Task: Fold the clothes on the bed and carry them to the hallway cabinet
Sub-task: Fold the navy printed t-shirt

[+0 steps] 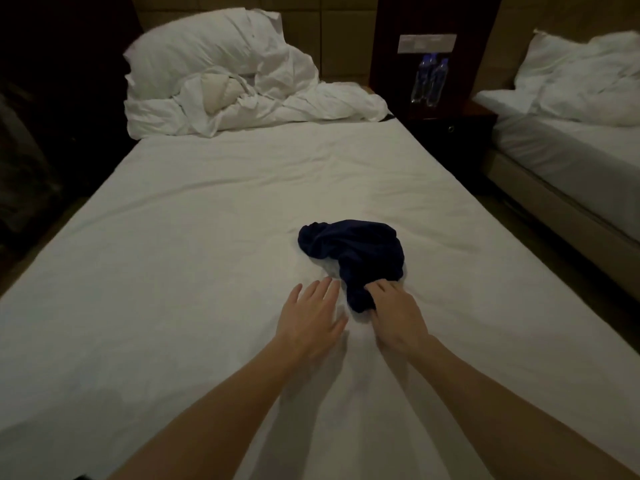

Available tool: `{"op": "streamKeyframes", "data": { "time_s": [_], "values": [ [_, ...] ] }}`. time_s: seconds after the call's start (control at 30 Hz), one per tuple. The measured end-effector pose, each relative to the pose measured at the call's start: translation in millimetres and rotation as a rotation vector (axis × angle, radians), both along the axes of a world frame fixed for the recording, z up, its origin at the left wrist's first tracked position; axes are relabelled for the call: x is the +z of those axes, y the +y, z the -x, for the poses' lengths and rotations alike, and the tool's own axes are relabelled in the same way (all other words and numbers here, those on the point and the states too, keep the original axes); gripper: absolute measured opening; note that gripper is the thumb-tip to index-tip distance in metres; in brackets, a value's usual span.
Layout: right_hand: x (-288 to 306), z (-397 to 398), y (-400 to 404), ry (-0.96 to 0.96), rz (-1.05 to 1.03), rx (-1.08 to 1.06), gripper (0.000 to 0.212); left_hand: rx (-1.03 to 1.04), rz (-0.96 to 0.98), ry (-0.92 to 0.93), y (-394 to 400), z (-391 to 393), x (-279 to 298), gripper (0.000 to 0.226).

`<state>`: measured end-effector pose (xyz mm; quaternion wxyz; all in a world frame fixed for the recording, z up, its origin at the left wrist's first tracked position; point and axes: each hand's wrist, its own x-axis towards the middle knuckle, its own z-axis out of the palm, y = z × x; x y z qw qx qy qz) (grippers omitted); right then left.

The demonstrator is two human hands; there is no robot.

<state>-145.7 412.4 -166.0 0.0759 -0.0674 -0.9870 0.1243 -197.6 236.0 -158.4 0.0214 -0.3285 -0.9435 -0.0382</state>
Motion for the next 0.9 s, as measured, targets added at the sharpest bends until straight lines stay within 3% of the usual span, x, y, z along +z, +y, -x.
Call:
{"op": "streamKeyframes", "data": {
  "time_s": [0.13, 0.2, 0.3, 0.4, 0.47, 0.63, 0.77, 0.9],
  "values": [
    [-2.4, 11.6, 0.3, 0.129, 0.253, -0.049, 0.012, -0.014, -0.115, -0.024, 14.1, -1.6, -13.4, 0.071],
    [14.4, 5.7, -8.0, 0.125, 0.481, -0.086, 0.019, 0.020, -0.292, -0.100, 17.4, -10.1, -8.7, 0.069],
    [47.4, -15.9, -22.1, 0.179, 0.708, -0.080, 0.036, 0.035, -0.565, -0.284, 15.0, -26.4, 19.8, 0.047],
    [91.3, -49.3, -33.3, 0.198, 0.935, -0.080, 0.040, -0.053, -0.626, -0.425, -0.7, -51.4, 65.1, 0.032],
    [126.0, -78.0, -39.3, 0.138, 1.046, -0.024, 0.029, -0.140, -0.674, -0.509, -15.7, -76.0, 97.2, 0.028],
    [200.9, -153.2, -54.7, 0.039, 1.198, 0.140, 0.019, -0.111, -0.875, -0.685, -53.9, -151.2, 169.2, 0.023],
    [240.6, -206.5, -75.2, 0.023, 1.220, 0.211, 0.017, -0.173, -0.844, -0.907, -84.5, -210.5, 206.0, 0.033],
    [259.9, -252.2, -92.6, 0.073, 1.205, 0.217, 0.020, -0.132, -0.807, -0.850, -113.2, -250.7, 222.7, 0.047]
  ]
}}
